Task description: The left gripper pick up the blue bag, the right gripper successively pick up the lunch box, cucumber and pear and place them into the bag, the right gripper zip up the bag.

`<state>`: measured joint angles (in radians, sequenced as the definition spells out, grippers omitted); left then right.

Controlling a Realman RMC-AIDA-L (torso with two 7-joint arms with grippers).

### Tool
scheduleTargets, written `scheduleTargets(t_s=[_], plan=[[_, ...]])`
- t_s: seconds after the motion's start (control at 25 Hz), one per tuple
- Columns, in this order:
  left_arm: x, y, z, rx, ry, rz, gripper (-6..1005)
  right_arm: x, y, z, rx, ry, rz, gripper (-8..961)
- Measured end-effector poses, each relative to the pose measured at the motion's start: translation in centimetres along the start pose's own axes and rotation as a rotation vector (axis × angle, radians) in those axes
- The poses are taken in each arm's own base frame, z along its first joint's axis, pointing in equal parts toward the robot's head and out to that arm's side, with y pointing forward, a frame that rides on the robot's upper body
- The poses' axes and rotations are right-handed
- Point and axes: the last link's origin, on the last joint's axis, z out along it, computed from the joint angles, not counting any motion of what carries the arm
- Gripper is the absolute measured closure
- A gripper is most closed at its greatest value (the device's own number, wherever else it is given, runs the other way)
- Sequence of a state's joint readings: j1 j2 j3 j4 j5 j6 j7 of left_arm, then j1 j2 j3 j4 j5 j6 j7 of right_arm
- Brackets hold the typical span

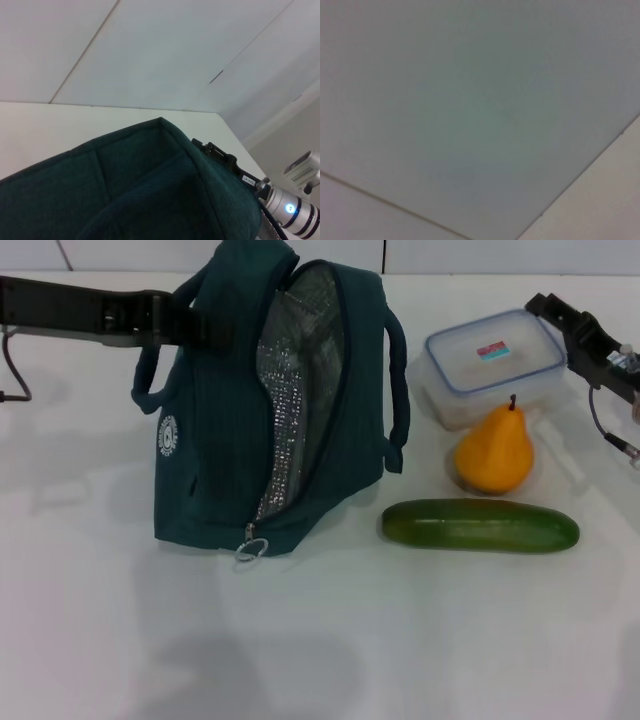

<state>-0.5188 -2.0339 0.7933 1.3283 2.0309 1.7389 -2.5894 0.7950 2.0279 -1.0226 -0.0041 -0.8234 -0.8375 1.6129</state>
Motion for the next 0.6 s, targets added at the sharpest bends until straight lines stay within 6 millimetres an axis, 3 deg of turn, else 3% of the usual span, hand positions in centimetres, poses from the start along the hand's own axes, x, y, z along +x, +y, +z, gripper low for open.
scheduleTargets(t_s=[0.28, 0.6], plan=[[-0.2, -0.1, 0.0, 0.001, -0.003, -0.003, 954, 0.3, -0.6, -0.8, -0.010, 0.018, -0.024, 190], [-0.2, 0.0, 0.0, 0.000, -0.006, -0.003, 955, -0.1, -1.2, -1.8, -0.019, -0.015, -0.011, 556]])
